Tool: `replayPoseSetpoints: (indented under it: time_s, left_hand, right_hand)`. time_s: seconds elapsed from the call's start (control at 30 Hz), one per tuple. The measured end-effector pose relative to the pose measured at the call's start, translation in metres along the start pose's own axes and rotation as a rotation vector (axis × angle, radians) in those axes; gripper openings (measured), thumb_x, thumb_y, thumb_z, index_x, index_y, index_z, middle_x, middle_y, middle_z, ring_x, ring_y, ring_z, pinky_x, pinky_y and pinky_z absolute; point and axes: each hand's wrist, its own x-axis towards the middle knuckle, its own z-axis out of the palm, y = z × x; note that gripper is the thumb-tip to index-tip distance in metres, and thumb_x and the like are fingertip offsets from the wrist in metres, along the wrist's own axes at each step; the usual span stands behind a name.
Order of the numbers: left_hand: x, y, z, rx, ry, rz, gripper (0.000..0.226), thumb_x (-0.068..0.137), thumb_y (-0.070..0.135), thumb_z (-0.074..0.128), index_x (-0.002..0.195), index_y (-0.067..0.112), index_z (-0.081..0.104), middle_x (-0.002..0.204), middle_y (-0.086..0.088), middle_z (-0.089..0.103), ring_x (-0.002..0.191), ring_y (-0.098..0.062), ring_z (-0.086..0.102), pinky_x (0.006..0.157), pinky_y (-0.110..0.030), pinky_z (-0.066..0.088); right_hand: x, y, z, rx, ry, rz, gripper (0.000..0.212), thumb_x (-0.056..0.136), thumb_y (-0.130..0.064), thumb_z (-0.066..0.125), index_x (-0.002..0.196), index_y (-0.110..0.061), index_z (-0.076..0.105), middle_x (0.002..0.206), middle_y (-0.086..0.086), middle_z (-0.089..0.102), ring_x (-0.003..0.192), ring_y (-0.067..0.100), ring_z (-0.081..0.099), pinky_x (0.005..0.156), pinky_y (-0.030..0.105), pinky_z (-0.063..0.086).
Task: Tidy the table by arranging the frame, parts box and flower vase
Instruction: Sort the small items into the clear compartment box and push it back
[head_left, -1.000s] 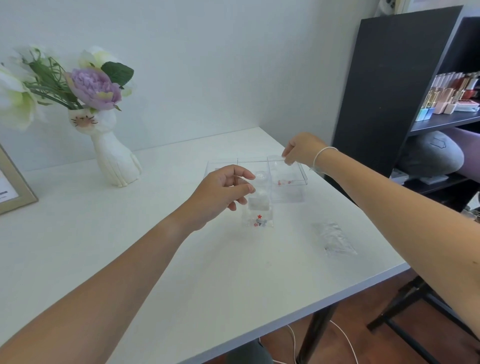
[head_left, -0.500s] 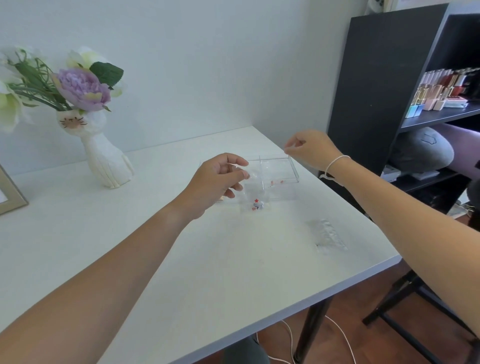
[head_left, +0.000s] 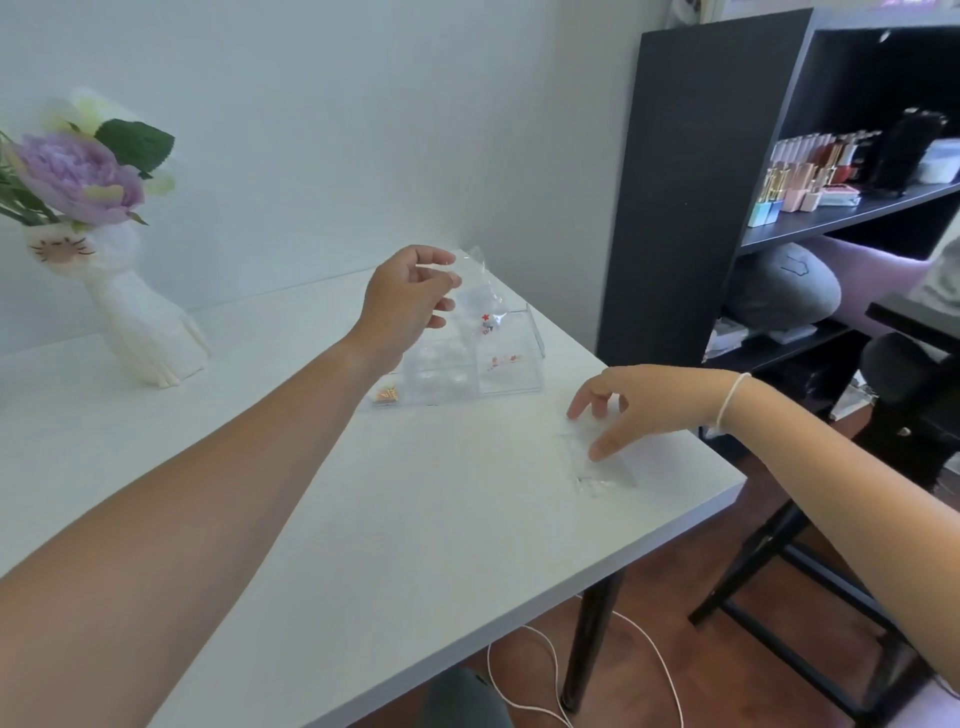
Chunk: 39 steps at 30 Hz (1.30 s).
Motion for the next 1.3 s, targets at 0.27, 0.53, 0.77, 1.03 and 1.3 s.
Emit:
replayPoseSetpoints:
  time_s: [0.27,0.53,0.77,1.03,1.3]
  left_hand:
    - [0.016,-0.007,0.020,0.069,0.007,0.030,0.018,0.085,0.007,0.052,0.098,0.019,0.057,0.084,0.000,0.060,0.062,-0.012,0.056,0.054,-0.019,0.047]
    - [0.026,-0.009,0.029,0.108,0.003,0.036,0.024,0.085,0.004,0.048,0.103,0.016,0.059,0.081,0.001,0.060,0.060,-0.010,0.056,0.050,-0.015,0.046]
    - [0.030,-0.009,0.033,0.078,-0.014,0.050,0.024,0.086,0.003,0.047,0.102,0.017,0.058,0.081,0.002,0.060,0.061,-0.011,0.056,0.049,-0.015,0.045]
    - [0.030,-0.023,0.039,0.218,-0.059,0.074,0.027,0.086,0.003,0.046,0.107,0.010,0.062,0.079,0.001,0.062,0.062,-0.008,0.059,0.051,-0.004,0.039]
    - [0.025,-0.040,0.034,0.504,-0.078,0.137,0.023,0.088,0.014,0.052,0.105,0.014,0.068,0.101,0.003,0.066,0.084,-0.008,0.051,0.070,-0.006,0.036]
  right_hand:
    - [-0.002,0.003,0.011,0.028,0.038,-0.016,0.035,0.068,-0.037,0.076,0.097,-0.030,0.056,0.104,0.001,0.054,0.083,0.014,0.047,0.076,0.028,0.040]
    - [0.007,0.007,0.008,0.131,0.136,-0.070,0.013,0.078,-0.025,0.065,0.076,-0.034,0.057,0.090,-0.005,0.059,0.068,0.008,0.049,0.064,0.021,0.040]
    - [0.015,0.012,-0.008,0.311,0.207,-0.087,0.012,0.082,-0.016,0.062,0.079,-0.027,0.062,0.076,-0.003,0.065,0.049,-0.001,0.053,0.049,0.011,0.044]
    - [0.017,0.006,-0.036,0.535,0.392,-0.106,0.007,0.083,-0.011,0.063,0.082,-0.019,0.063,0.057,-0.011,0.060,0.041,-0.002,0.049,0.047,0.014,0.042]
    - [0.028,-0.004,-0.052,0.669,0.601,-0.144,0.013,0.083,-0.012,0.063,0.078,-0.024,0.062,0.065,-0.008,0.058,0.050,0.003,0.050,0.048,0.015,0.043]
